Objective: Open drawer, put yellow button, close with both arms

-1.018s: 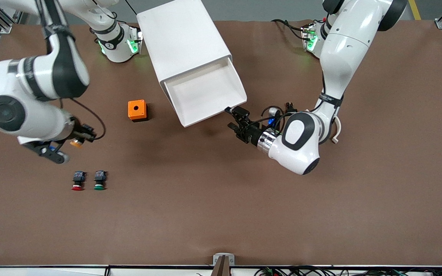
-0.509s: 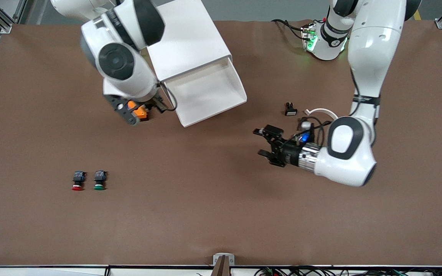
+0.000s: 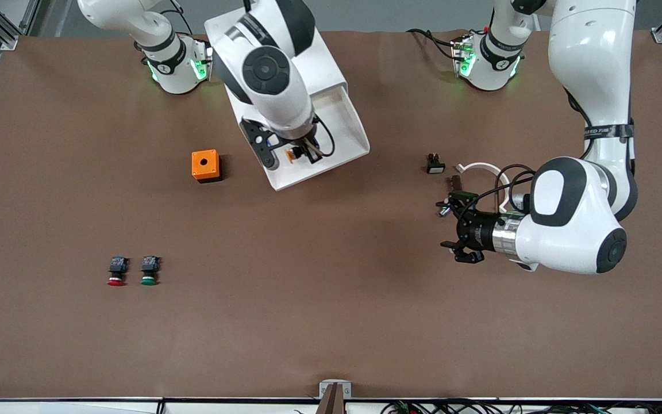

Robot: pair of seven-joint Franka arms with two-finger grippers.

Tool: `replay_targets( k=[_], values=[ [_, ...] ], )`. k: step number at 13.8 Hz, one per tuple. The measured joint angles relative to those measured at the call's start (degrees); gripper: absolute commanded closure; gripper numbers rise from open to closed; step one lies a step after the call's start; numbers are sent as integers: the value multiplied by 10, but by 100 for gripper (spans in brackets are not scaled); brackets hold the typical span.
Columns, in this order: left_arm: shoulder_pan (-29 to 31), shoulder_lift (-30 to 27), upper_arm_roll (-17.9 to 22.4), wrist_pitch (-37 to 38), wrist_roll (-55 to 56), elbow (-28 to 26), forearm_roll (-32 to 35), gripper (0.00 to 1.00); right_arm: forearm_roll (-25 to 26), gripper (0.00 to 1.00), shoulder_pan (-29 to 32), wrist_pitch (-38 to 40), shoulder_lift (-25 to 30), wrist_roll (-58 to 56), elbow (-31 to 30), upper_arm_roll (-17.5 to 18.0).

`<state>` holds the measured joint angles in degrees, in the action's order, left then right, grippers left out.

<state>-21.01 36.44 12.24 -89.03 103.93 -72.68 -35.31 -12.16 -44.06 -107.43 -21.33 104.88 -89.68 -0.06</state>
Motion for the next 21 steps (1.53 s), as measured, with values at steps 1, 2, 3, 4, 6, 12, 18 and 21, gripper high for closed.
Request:
replay_targets(
  k=[1,2,3,4,6,12,18,21],
  values=[
    [-2,-2,0,0,-46,0,19,0,0,76,-4,-10,-10,10,0,0],
    [-3,-4,0,0,-92,1,32,0,0,76,-6,-12,-15,14,1,-1],
    [-4,-8,-1,0,-128,2,47,0,0,73,-6,-12,-18,15,1,-1],
    [-6,-13,-1,0,-151,2,71,0,0,66,-6,-12,-18,15,1,-2],
    [-16,-20,-8,0,-199,2,137,0,0,0,-6,-11,-18,16,3,-4],
    [-53,-43,-19,-8,-414,-22,195,0,0,0,14,90,-13,15,87,-17],
    [-74,-100,-91,-129,-489,-113,232,0,7,0,126,262,43,-252,175,-26],
    [-90,-109,-149,-211,-510,-172,252,0,13,0,215,322,83,-466,175,-30]
  ],
)
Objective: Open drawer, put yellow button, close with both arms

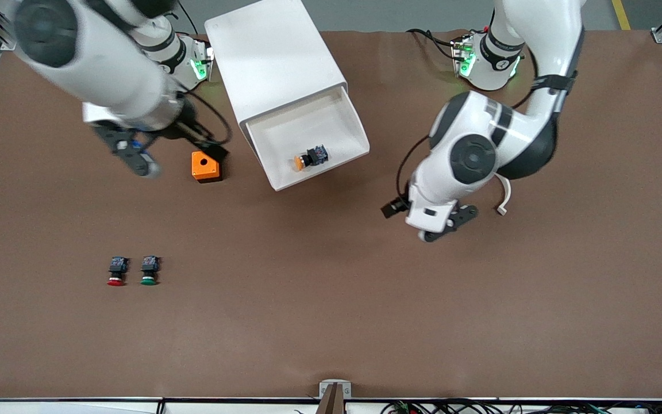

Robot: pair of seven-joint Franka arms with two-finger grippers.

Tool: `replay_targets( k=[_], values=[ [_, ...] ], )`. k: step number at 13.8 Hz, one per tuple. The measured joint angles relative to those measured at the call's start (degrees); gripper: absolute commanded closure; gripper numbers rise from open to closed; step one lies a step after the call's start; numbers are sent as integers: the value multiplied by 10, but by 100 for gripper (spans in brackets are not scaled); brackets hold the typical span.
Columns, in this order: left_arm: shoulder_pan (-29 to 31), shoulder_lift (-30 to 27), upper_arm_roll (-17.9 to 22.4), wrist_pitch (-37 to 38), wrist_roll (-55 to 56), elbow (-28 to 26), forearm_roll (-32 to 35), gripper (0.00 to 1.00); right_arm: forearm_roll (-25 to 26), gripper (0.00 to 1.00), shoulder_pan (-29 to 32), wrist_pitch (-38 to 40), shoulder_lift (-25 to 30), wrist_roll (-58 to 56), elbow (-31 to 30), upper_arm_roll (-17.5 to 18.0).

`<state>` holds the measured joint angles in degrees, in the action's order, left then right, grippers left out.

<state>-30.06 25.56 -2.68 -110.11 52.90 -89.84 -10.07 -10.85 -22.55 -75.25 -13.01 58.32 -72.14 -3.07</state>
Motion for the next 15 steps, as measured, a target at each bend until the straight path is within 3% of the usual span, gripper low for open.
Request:
replay_targets(
  k=[2,7,15],
  values=[
    [-15,1,-23,-25,-10,-19,6,0,8,0,64,15,12,-137,-3,-1],
    [-73,2,-30,-28,13,-27,11,0,51,0,178,-21,8,-397,-21,-2],
    [-159,4,-33,-24,112,-34,11,0,69,0,209,-80,2,-489,-27,3]
  ],
)
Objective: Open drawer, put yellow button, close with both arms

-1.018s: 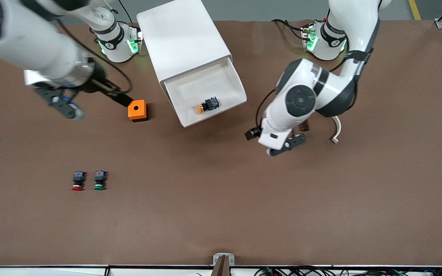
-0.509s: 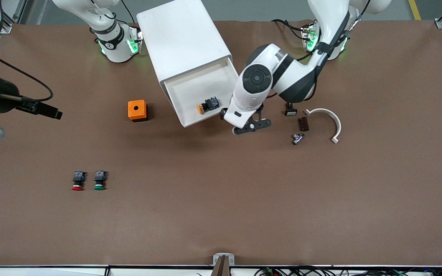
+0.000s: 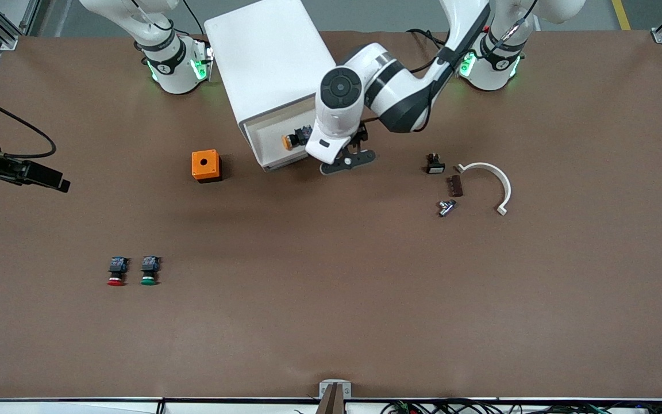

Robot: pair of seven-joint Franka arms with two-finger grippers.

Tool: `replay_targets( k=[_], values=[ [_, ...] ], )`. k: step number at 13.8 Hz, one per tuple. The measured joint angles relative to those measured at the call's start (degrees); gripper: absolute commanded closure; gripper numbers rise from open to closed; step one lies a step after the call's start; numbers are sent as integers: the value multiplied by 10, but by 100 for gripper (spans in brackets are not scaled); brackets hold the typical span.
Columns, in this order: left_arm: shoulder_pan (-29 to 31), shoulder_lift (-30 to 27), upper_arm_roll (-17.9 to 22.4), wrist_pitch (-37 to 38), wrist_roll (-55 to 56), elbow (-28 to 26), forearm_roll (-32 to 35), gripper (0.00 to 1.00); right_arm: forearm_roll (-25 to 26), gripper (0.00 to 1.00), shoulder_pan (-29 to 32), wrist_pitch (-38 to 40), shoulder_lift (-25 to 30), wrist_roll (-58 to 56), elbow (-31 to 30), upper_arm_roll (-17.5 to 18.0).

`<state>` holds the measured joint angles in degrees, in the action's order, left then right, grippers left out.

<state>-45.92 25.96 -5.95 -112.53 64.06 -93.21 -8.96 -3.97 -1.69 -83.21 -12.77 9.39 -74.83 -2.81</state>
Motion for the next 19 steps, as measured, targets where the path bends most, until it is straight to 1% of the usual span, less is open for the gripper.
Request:
replay_targets(
  k=[4,6,10,12,14,16,19],
  values=[
    [-47,0,-1,31,50,0,0,0,12,0,0,-9,0,-2,0,4],
    [-61,0,0,43,62,0,0,0,20,0,-1,-21,0,-5,0,7],
    [-68,0,0,48,79,1,0,0,22,0,-3,-25,0,-6,-1,9],
    [-63,-4,12,57,93,15,19,0,25,0,-4,-25,-1,-6,-1,10],
    [-37,-9,33,89,96,51,57,0,27,0,-7,-25,-1,-6,-1,12],
    [15,-16,40,105,92,78,94,0,28,0,-9,-25,-1,-6,-1,12],
    [96,-19,41,110,69,92,112,0,29,0,-10,-25,-1,-6,-2,12]
  ],
)
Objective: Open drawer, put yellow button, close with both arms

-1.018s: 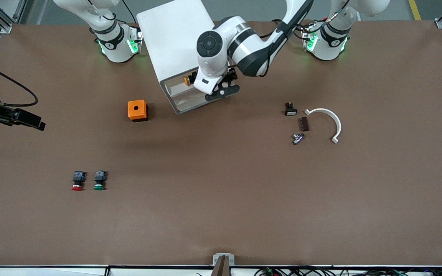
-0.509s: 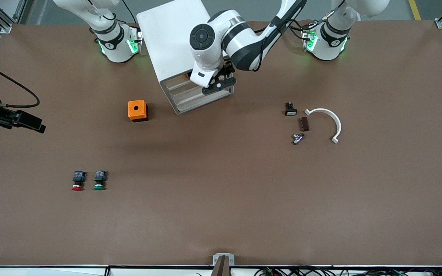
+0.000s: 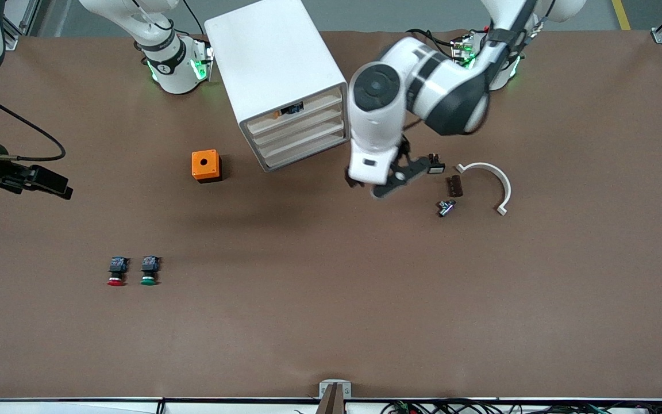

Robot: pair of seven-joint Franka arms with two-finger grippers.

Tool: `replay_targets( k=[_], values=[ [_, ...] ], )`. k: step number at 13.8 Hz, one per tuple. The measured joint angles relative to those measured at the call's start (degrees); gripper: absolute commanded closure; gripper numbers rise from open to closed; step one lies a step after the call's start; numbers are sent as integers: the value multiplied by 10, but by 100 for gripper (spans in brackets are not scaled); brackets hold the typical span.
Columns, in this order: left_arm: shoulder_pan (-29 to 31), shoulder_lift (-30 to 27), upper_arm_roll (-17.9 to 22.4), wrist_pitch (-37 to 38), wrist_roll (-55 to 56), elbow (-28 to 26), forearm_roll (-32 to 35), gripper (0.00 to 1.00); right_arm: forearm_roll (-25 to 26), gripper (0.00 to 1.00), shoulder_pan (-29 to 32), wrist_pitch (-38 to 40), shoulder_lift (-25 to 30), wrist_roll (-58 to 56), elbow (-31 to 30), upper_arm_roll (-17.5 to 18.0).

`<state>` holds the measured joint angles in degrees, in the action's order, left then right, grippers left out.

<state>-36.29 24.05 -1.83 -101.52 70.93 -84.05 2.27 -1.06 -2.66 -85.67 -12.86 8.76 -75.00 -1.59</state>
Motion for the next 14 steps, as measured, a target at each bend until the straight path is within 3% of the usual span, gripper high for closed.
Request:
replay_targets(
  k=[6,14],
  values=[
    [149,-28,0,7,-167,24,5,0,0,0,0,0,0,0,0,0],
    [250,-128,-1,122,-445,26,5,0,4,0,0,-13,0,0,0,0]
  ],
)
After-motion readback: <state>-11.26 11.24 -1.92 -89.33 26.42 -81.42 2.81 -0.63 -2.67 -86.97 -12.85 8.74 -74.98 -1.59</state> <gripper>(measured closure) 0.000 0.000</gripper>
